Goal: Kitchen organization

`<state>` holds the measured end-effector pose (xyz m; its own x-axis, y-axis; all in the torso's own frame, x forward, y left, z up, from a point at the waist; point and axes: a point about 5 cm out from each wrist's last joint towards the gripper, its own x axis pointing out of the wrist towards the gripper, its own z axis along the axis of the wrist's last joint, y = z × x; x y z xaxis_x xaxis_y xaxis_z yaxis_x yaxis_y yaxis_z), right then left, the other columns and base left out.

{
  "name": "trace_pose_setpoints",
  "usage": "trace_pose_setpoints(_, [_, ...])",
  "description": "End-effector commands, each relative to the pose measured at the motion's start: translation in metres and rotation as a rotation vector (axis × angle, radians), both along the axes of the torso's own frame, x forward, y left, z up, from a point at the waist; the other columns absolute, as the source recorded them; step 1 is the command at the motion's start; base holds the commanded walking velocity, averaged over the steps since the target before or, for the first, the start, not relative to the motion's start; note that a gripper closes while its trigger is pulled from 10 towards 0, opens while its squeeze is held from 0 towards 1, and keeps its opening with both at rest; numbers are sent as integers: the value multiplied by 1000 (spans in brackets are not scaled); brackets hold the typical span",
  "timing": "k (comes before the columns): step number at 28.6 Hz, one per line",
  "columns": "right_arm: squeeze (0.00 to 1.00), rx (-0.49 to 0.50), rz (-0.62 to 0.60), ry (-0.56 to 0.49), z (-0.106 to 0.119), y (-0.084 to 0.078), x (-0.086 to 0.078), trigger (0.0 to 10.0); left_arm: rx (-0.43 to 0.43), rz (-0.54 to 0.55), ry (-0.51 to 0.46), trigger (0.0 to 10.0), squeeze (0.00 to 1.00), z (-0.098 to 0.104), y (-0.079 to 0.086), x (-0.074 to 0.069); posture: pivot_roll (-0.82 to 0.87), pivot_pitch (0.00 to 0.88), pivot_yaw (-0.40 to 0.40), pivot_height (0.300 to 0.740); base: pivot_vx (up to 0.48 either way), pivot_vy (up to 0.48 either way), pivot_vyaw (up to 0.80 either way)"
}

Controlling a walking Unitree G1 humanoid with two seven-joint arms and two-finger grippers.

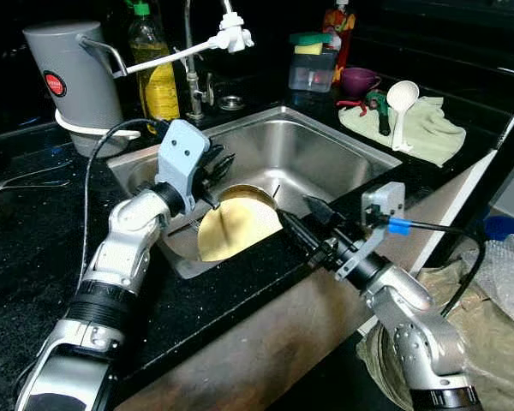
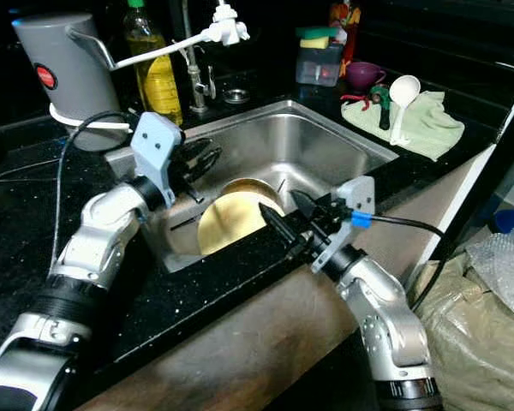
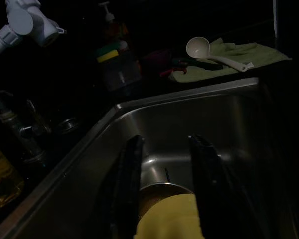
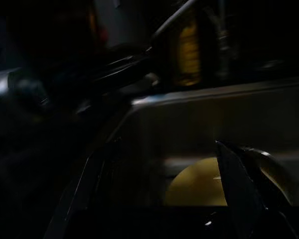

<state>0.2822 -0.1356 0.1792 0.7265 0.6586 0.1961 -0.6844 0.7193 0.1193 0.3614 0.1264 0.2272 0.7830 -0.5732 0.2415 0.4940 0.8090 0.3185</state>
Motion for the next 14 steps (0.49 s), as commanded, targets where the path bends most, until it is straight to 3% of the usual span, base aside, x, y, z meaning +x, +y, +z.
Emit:
trace_pose_setpoints(1, [0, -27, 31, 1, -1, 4, -3, 10000, 3, 1, 33, 10000, 1000, -8, 1, 0, -56, 0, 12, 740, 0, 0, 0])
trace_pose_setpoints(9, [0, -30, 75, 9, -3, 9, -8, 10000, 13, 123, -56, 10000, 1000, 6, 16, 1, -50, 0, 13, 740, 0, 0, 0])
trace_pose_setpoints(10, [0, -27, 79, 6, -3, 9, -8, 10000, 29, 183, -107, 10000, 0, 16, 24, 0, -47, 0, 13, 740, 0, 0, 0])
trace_pose_setpoints(14, [0, -10, 76, -4, -2, 9, -8, 10000, 34, 250, -177, 10000, 0, 31, 32, -5, -47, 0, 13, 740, 0, 0, 0])
